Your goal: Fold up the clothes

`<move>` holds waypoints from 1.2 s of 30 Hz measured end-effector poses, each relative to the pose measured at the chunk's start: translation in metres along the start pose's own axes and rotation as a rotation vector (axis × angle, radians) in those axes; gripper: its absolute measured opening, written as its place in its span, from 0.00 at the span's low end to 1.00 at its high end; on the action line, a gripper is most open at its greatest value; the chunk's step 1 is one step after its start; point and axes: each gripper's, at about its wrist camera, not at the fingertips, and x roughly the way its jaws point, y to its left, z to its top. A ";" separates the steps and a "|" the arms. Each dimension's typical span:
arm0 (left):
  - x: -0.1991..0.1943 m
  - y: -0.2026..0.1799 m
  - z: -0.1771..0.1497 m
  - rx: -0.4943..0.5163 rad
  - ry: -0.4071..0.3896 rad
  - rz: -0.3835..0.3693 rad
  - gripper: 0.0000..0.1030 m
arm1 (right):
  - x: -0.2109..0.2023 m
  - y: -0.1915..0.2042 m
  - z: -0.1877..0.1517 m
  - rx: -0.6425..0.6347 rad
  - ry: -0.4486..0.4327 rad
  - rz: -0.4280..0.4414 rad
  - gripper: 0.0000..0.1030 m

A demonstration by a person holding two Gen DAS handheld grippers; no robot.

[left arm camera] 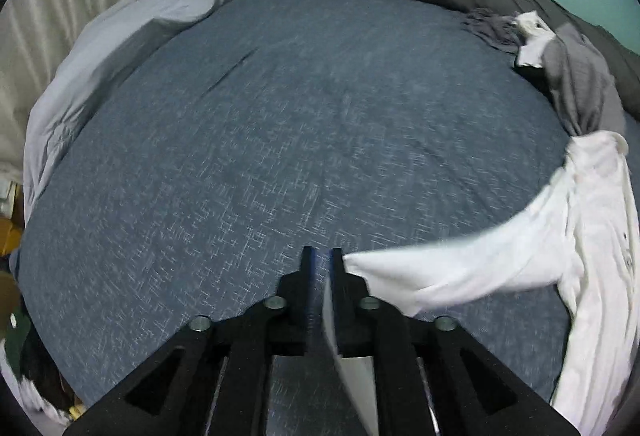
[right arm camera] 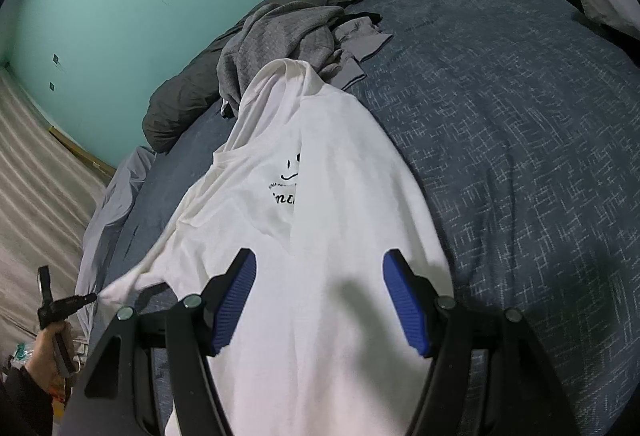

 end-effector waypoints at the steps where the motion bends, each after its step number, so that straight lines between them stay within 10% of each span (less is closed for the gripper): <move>1: 0.002 0.001 0.000 -0.009 -0.002 0.002 0.21 | 0.001 0.000 -0.001 -0.002 0.003 0.000 0.65; 18: -0.013 -0.052 -0.122 0.160 0.073 -0.221 0.23 | -0.019 0.002 -0.002 0.003 0.008 -0.050 0.65; 30: -0.033 -0.096 -0.150 0.125 0.016 -0.382 0.30 | -0.033 0.020 -0.070 -0.147 0.254 -0.185 0.65; 36: -0.038 -0.108 -0.164 0.095 -0.010 -0.452 0.30 | -0.019 0.019 -0.091 -0.215 0.338 -0.259 0.15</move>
